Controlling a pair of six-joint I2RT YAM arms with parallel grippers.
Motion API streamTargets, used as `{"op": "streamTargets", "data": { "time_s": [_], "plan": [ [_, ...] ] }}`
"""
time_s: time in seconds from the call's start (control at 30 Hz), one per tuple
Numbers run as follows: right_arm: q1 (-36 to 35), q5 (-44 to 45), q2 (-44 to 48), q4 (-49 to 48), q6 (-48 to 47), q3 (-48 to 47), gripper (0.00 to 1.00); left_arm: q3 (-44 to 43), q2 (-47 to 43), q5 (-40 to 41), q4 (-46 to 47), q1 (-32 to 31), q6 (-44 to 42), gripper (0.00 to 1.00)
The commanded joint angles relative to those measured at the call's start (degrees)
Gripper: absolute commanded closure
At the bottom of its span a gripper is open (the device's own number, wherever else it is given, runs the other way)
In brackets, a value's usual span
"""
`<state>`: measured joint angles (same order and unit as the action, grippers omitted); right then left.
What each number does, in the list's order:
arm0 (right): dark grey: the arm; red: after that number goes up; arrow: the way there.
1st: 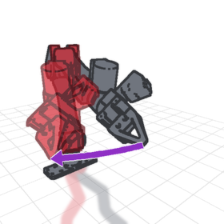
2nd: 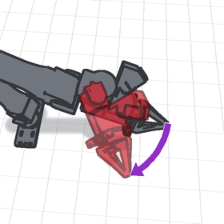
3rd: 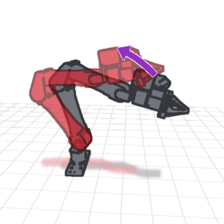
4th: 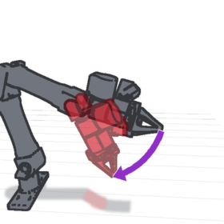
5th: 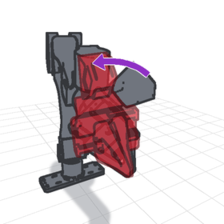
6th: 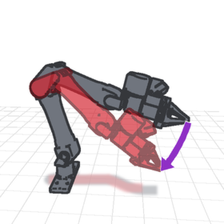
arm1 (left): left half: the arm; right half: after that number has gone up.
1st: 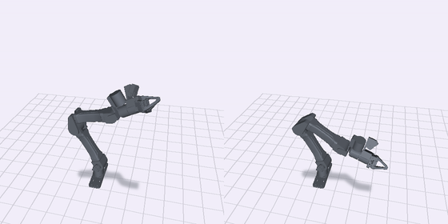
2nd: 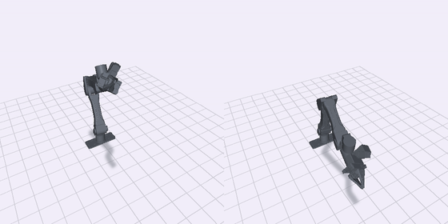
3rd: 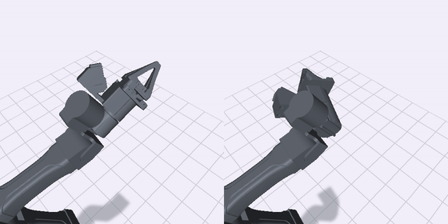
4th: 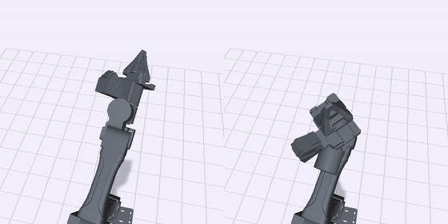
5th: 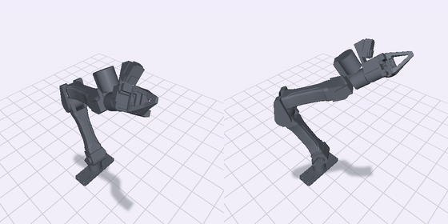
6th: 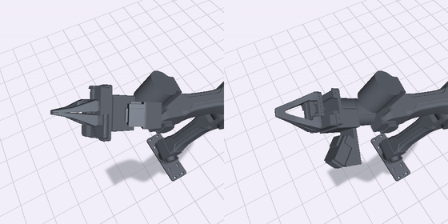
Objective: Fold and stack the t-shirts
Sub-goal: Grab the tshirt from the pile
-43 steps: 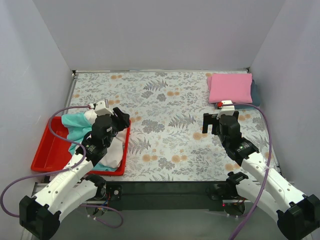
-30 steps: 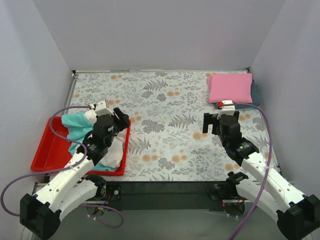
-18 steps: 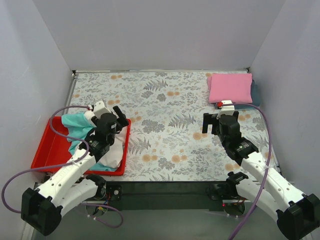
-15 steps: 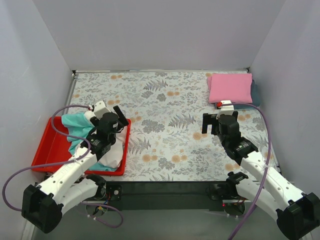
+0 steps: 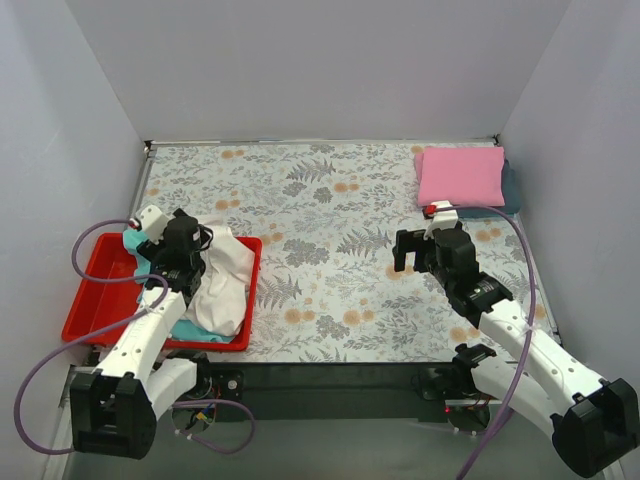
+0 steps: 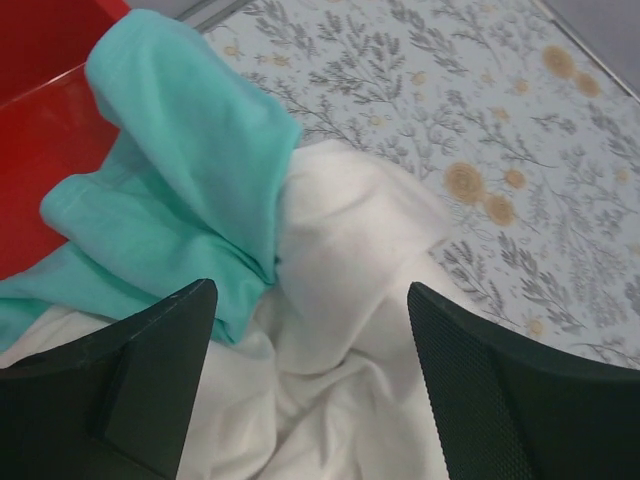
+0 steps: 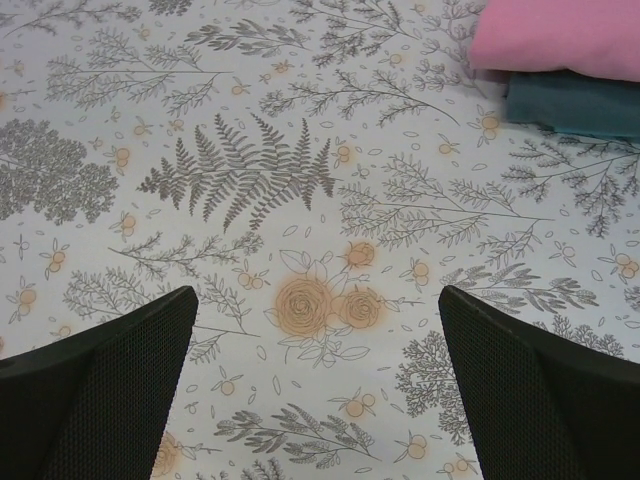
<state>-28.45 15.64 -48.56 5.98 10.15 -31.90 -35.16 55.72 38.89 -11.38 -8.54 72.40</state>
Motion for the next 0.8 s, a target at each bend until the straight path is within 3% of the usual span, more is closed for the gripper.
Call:
{"op": "streamTargets", "data": {
  "time_s": [0.0,0.5,0.77],
  "plan": [
    [0.32,-5.00,-0.05,-4.13,1.01,0.79,0.02,2.46,-0.44,-0.40,3.46,4.30,-1.91,0.31],
    [0.32,-6.94,-1.28,-4.75,2.06,1.14,0.02,1.94,7.55,-2.77,0.57,6.86,-1.65,0.46],
    [0.32,-8.96,-2.95,-5.01,2.33,1.05,0.02,1.24,10.71,-2.77,-2.07,6.87,-0.86,0.46]
  ]
}}
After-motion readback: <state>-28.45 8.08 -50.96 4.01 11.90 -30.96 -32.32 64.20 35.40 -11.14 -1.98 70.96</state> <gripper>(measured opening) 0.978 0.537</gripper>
